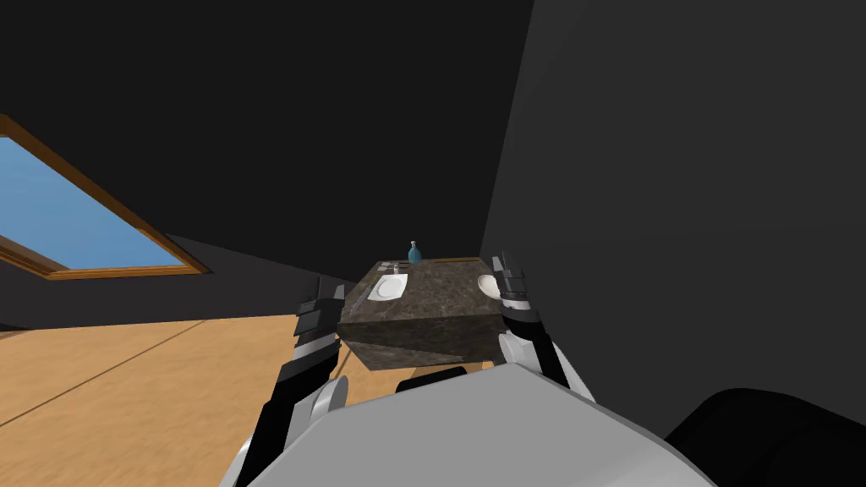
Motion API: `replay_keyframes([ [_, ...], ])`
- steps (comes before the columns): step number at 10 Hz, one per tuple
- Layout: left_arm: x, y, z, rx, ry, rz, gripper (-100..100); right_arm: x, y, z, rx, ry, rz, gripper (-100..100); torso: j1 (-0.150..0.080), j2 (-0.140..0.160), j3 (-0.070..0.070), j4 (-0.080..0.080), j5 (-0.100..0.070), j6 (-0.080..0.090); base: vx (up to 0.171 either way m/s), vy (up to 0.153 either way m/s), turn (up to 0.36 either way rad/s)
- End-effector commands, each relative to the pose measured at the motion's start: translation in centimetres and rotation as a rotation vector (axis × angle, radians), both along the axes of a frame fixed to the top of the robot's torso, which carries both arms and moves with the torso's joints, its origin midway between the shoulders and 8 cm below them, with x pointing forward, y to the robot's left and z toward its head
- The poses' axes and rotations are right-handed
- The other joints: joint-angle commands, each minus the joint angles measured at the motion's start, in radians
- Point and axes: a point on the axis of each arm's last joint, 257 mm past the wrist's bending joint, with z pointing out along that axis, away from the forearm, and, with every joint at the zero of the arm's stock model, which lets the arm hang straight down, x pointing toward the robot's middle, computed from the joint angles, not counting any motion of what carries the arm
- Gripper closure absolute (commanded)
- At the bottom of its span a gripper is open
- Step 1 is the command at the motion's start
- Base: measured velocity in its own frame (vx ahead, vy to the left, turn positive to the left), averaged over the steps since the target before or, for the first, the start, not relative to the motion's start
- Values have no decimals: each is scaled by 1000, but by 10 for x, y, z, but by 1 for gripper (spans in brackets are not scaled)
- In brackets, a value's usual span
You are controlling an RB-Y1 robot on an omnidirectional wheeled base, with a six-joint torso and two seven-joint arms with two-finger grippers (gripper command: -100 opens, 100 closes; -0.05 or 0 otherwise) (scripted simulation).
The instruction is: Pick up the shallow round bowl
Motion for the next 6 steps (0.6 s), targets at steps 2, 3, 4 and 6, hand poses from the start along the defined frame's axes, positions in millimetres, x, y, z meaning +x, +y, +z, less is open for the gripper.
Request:
replay_keyframes([
  [2,0,0,0,0,0,0,0,8,6,-28,-71,84,9,-100,1,0,0,0,0,0,-12,31,57],
  [3,0,0,0,0,0,0,0,12,8,-47,-106,136,10,-100,2,1,1,0,0,0,-26,54,76],
  [4,0,0,0,0,0,0,0,15,10,-70,-145,198,10,-100,3,2,1,0,1,0,-34,60,118],
  [6,0,0,0,0,0,0,0,17,10,-97,-187,268,11,-100,5,3,1,1,1,0,-38,76,83],
])
